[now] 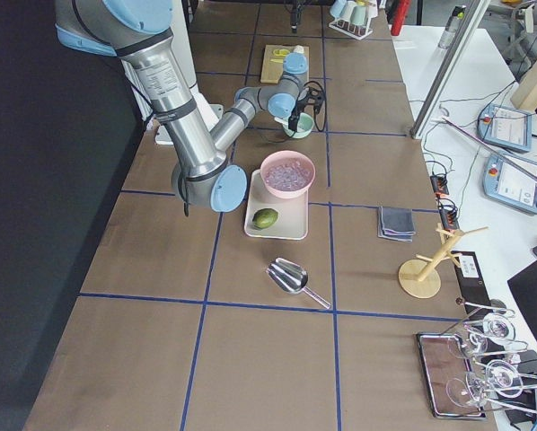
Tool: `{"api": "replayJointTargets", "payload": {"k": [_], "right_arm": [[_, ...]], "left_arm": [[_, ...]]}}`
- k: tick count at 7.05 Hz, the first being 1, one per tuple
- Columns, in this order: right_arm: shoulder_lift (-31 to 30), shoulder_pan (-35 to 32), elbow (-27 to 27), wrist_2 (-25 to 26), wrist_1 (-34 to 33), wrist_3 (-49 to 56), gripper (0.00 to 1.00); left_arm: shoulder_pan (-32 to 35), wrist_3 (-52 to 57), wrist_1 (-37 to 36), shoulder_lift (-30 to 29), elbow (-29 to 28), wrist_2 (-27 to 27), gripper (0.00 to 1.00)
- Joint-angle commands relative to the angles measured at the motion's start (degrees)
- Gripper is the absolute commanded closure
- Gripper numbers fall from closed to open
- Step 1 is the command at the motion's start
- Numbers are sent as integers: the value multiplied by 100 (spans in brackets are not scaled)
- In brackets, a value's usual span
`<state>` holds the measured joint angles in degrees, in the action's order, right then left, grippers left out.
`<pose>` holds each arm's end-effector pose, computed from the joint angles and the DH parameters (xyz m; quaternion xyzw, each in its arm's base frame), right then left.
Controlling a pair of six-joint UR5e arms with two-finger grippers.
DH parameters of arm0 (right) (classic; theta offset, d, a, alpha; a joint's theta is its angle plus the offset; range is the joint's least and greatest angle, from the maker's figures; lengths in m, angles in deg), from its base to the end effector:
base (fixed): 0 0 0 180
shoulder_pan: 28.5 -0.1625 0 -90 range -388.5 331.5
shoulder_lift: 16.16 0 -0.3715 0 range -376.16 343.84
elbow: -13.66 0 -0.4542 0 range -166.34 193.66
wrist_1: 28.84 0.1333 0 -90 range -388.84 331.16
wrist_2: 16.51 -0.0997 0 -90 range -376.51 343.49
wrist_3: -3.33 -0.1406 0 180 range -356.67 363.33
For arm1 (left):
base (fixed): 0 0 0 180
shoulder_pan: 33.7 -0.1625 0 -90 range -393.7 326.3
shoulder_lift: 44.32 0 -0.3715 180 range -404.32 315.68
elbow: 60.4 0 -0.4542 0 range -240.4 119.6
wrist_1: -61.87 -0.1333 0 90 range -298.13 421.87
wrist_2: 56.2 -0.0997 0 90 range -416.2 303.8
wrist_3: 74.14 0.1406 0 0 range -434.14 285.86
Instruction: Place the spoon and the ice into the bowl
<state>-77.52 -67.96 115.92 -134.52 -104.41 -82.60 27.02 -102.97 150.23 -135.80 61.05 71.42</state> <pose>-0.4824 -0.4842 0.1798 -0.0320 -0.4979 0.1542 0.8528 0.2197 -0.4889 0.3304 0.0724 0.3954 0.0905 0.9112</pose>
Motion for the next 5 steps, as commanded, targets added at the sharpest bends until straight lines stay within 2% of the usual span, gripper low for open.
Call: {"api": "replayJointTargets", "payload": {"k": [1, 2, 3, 4, 5], "right_arm": [[-1021, -841, 678, -756, -89, 941, 1], [-1357, -1323, 707, -1089, -203, 1677, 1], [-1752, -1797, 734, -1397, -230, 2459, 1], [-2199, -2176, 725, -1469, -239, 3267, 1], [-2709, -2459, 690, -1514, -239, 4207, 1]], "left_arm": [[824, 1636, -29, 524, -268, 114, 1], [1367, 2505, -29, 534, -784, 262, 1], [1703, 2975, -47, 534, -1355, 846, 1], [2194, 3014, -21, 464, -1822, 939, 1], [2451, 3363, -21, 464, -2035, 966, 1]]}}
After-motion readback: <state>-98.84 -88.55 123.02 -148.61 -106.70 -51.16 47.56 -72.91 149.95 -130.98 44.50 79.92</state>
